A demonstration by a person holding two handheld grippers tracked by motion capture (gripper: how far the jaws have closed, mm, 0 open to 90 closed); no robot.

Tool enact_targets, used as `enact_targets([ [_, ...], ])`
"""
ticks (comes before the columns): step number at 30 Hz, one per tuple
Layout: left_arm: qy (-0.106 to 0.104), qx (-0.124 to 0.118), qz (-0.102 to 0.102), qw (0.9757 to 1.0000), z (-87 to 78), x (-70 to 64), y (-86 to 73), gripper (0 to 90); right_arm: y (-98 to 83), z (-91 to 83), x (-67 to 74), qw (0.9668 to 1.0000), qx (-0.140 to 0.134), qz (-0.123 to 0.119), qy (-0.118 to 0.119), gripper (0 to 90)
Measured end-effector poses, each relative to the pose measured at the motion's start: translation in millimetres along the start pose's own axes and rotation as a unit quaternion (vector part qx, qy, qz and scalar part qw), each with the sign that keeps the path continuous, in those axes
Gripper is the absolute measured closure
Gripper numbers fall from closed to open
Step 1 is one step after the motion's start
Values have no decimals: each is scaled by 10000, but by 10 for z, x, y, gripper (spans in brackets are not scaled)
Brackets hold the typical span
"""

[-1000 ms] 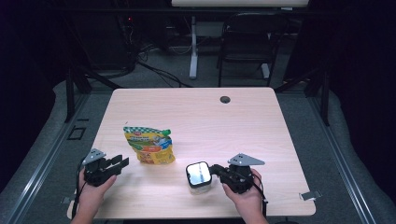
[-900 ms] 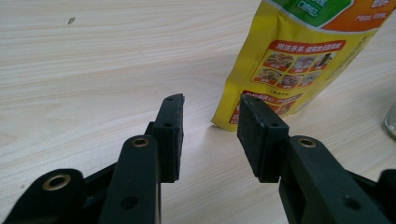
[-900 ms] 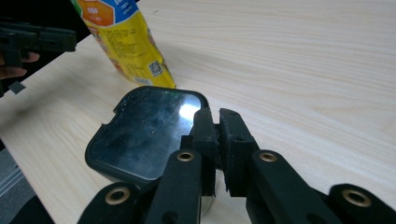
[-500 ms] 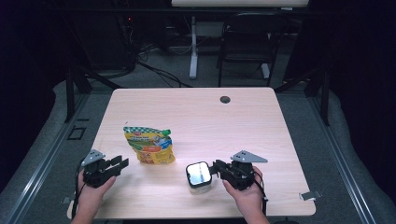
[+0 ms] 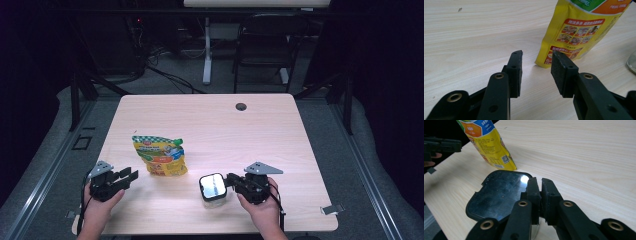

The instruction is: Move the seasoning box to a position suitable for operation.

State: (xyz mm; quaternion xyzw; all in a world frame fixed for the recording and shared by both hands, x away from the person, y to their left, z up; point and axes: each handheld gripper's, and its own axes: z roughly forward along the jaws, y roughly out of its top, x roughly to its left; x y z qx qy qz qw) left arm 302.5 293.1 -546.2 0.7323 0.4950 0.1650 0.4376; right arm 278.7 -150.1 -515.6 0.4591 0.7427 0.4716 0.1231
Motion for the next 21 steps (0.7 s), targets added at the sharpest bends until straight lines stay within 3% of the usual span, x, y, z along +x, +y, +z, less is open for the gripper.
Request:
enact_targets([
  [6,-33,-18,13,10000,-3,-16,2,621,-15,-9,-19,10000,-38,70,29,874],
  [10,-174,-41,90,9998,-25,-91,20,642,-17,-1,-15,9999,-60,130,94,874],
  [16,-437,-134,274,9986,-58,-290,63,766,-21,-3,-20,9998,-71,150,94,875],
  [21,-828,-155,586,9947,-14,-662,105,863,-27,-3,-35,9995,-72,254,156,875],
])
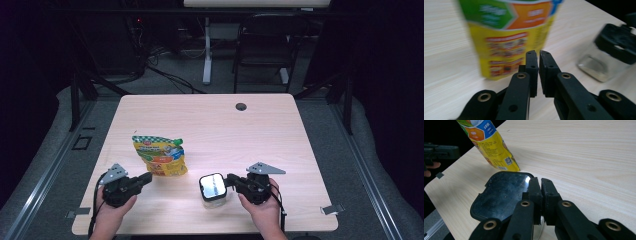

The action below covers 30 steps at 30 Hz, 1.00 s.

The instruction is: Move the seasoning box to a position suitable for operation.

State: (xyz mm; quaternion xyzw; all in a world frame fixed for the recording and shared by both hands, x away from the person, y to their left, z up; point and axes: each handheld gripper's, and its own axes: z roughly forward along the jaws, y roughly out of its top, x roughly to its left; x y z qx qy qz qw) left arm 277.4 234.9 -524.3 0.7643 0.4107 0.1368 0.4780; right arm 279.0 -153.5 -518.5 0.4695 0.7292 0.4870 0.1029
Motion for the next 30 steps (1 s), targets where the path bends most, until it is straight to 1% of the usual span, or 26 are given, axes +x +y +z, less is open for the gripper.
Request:
enact_targets([
  [1,-116,32,77,9999,27,-59,12,873,2,-3,-6,10000,24,-9,15,875],
  [2,-213,57,110,9997,57,-116,23,883,0,1,-5,10000,-3,36,31,874],
  [3,-293,74,147,9994,88,-167,31,898,-1,3,-6,10000,-15,59,43,874],
  [4,-390,153,209,9989,110,-208,41,900,-1,3,-10,10000,-18,64,57,874],
  [5,-445,166,244,9986,140,-250,44,900,-2,2,-12,10000,-18,75,59,874],
  [7,-592,229,271,9976,188,-302,50,900,-4,2,-10,9999,-27,97,57,874],
  [8,-651,208,231,9974,213,-329,49,900,-4,3,-9,9999,-29,93,52,874],
  [9,-695,211,212,9971,230,-349,51,900,-3,2,-12,10000,-21,70,56,874],
  [10,-715,236,259,9968,240,-359,58,900,-3,2,-12,10000,-23,72,60,874],
  [11,-768,223,219,9966,255,-378,58,900,-4,2,-9,9999,-28,88,53,874],
  [12,-790,216,240,9964,268,-391,59,900,-5,1,-7,10000,-23,76,52,874],
  [14,-893,248,189,9955,290,-424,60,900,-8,0,0,10000,-33,-20,0,874],
  [16,-993,276,185,9945,323,-460,58,900,-6,-2,3,10000,-18,-81,-19,874],
  [20,-1102,419,281,9926,403,-551,53,900,-2,2,1,10000,-22,-56,-10,874],
  [21,-1144,425,280,9921,425,-578,50,900,-2,3,3,10000,-21,-63,-17,874],
  [23,-1177,471,356,9913,459,-627,51,900,-3,2,6,10000,-27,-75,-39,874],
  [24,-1218,465,352,9908,477,-651,46,900,-3,2,6,10000,-22,-84,-39,874],
  [26,-1238,534,438,9899,498,-688,41,900,-4,2,4,10000,-24,-75,-30,874],
  [28,-1320,551,456,9887,514,-717,29,900,-6,1,5,10000,-30,-80,-33,874],
  [30,-1326,618,507,9879,525,-746,14,900,-7,-2,11,9999,-32,-102,-50,874],
])
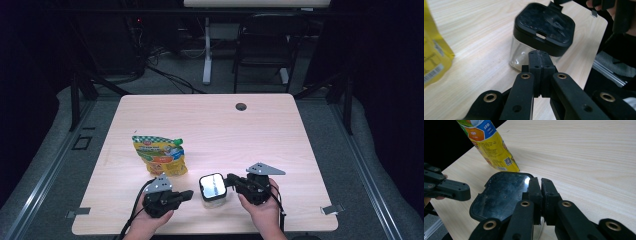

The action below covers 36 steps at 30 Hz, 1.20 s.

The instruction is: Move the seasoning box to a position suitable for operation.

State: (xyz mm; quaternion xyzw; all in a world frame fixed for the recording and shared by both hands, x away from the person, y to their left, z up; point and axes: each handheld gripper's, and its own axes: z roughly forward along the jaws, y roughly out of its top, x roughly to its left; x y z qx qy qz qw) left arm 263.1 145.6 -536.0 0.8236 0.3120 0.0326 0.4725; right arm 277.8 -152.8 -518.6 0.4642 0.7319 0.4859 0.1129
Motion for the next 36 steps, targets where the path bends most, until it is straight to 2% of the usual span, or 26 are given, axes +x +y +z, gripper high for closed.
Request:
enact_targets([
  [10,-250,117,99,9996,94,-47,7,900,2,0,8,10000,9,-23,-28,873],
  [12,-234,187,158,9994,113,-70,20,900,1,0,9,10000,7,-27,-31,873],
  [16,-236,177,131,9995,151,-82,37,900,-3,-1,7,10000,-2,-29,-20,873],
  [17,-181,214,172,9995,157,-90,41,900,-3,-1,6,10000,-6,-24,-21,873],
  [20,-245,203,181,9993,169,-102,51,900,-4,-2,7,10000,-2,-33,-20,873],
  [22,-148,256,266,9992,175,-113,57,900,-8,0,9,10000,-32,-5,-15,873],
  [24,-179,275,275,9991,179,-108,61,900,-10,-1,6,10000,-35,-12,-4,873],
  [32,-166,221,277,9992,156,-115,92,900,-13,-2,4,10000,-36,-4,2,873],
  [36,-222,162,260,9993,158,-109,105,900,-15,-2,0,10000,-54,30,11,874],
])
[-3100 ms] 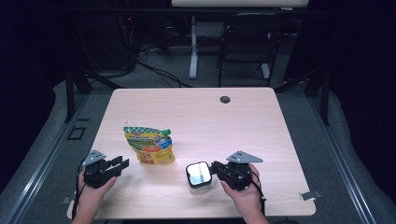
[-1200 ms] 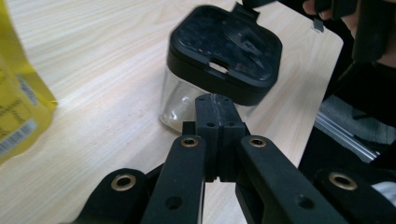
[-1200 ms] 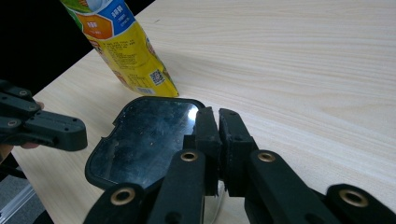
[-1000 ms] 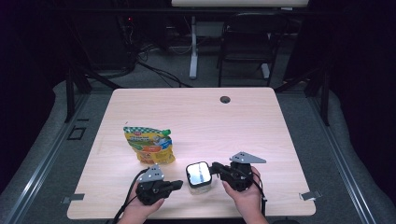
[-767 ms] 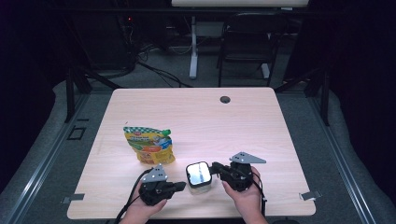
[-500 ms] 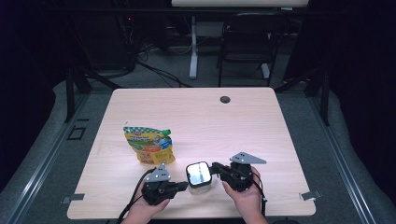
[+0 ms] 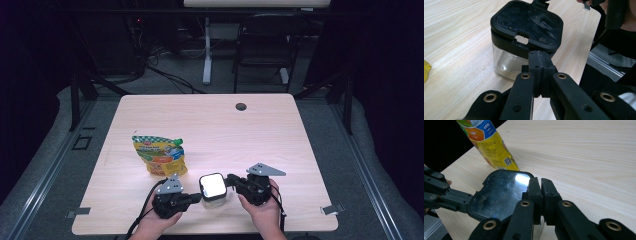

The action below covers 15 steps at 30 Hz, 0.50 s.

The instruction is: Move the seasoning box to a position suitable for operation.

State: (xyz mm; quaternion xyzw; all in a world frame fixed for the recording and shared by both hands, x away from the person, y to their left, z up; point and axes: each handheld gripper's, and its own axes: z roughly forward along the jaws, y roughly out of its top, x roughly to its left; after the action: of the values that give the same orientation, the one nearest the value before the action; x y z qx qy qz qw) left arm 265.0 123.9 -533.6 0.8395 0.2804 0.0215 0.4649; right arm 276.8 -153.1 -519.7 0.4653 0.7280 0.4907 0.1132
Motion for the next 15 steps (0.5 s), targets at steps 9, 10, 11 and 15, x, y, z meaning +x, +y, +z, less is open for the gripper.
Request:
enact_targets([
  [9,-6,-125,3,9999,-33,-15,40,900,-3,-7,-10,10000,12,17,4,868],
  [10,3,-136,21,9999,-34,-12,42,900,0,-9,-15,10000,33,-8,14,860],
  [11,-2,-144,17,9999,-34,-11,42,900,1,-8,-18,10000,38,-5,21,846],
  [15,1,-170,3,9999,-46,-10,56,900,5,-23,-9,9999,36,-73,102,805],
])
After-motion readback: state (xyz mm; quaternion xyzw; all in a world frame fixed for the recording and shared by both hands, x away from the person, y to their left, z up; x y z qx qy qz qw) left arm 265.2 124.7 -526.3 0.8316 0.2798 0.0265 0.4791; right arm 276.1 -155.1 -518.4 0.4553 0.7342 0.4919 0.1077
